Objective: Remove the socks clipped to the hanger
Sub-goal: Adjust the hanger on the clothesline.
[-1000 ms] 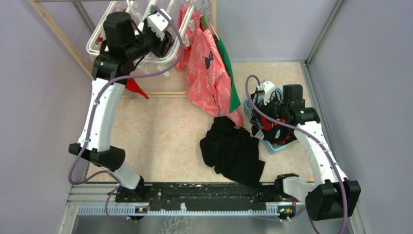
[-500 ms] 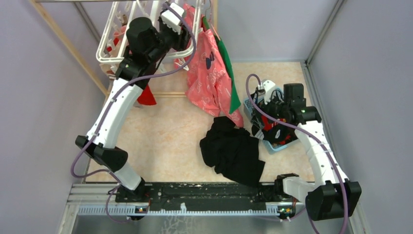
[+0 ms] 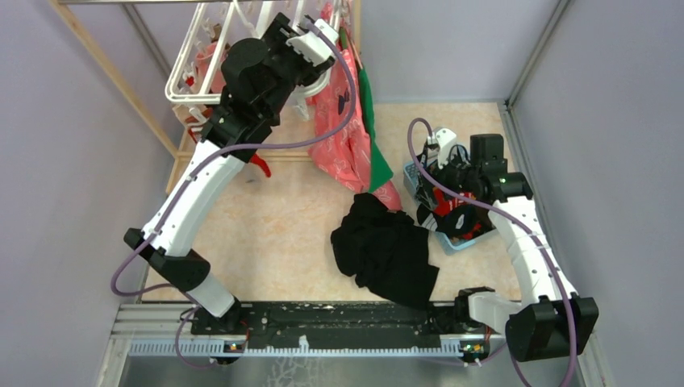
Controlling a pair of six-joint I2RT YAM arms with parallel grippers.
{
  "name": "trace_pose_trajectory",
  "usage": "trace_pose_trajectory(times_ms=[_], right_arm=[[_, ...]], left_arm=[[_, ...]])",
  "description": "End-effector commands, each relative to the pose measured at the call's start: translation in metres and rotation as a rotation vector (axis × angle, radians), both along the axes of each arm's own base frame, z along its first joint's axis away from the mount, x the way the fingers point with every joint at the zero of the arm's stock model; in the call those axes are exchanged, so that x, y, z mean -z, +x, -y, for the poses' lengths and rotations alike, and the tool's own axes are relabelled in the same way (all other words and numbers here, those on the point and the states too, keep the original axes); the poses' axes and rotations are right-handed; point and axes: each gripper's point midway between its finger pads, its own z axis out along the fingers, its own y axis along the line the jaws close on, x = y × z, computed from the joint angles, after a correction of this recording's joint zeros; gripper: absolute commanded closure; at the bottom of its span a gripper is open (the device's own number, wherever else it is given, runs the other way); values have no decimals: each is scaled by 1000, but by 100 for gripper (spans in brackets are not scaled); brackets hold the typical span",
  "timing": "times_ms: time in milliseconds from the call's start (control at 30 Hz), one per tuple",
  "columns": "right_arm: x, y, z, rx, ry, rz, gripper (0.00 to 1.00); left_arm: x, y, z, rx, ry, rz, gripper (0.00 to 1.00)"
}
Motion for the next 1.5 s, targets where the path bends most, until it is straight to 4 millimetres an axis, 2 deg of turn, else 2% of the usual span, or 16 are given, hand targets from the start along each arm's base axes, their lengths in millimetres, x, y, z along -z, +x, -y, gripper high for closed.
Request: trace_pose_trajectory(times_ms=[0,233,400,500,600,733,867,1067,1133,1167,1267,1367,1467], right_arm=[[-18,7,-4,-10,21,56,14],[-13,8,-5,-10,31,38,14],[-12,8,-5,-8,28,39,14],[-9,7,-5,-10,26,37,14],[-7,8,-6,-15,29,33,14],[-6,8,-8,-25,42,23,14],[-4,9,-11,-37,51,19,14],[-1,7,-14,-52,64,18,14],[1,5,-14,-57,67,19,14],[2,5,-15,-61,68,19,14],[6,3,-15,-70,65,20,14],[10,4,-13,-74,53,24,14],[15,4,-11,-73,36,21,14]], left_arm=[[-25,-22,-24,-86,122,87,24],[-61,-53,-51,-100,78,137,23],[-67,-85,-74,-80,100,136,19],[-58,-113,-85,-5,137,98,17],[-45,-144,-98,79,155,25,11],[-8,-167,-105,146,219,-104,11],[24,-164,-108,126,276,-205,11],[38,-147,-113,86,360,-272,12],[42,-132,-124,65,365,-293,12],[44,-120,-138,42,354,-310,12],[49,-92,-160,2,336,-342,18],[56,-80,-156,50,339,-365,24],[57,-75,-150,86,351,-356,25]])
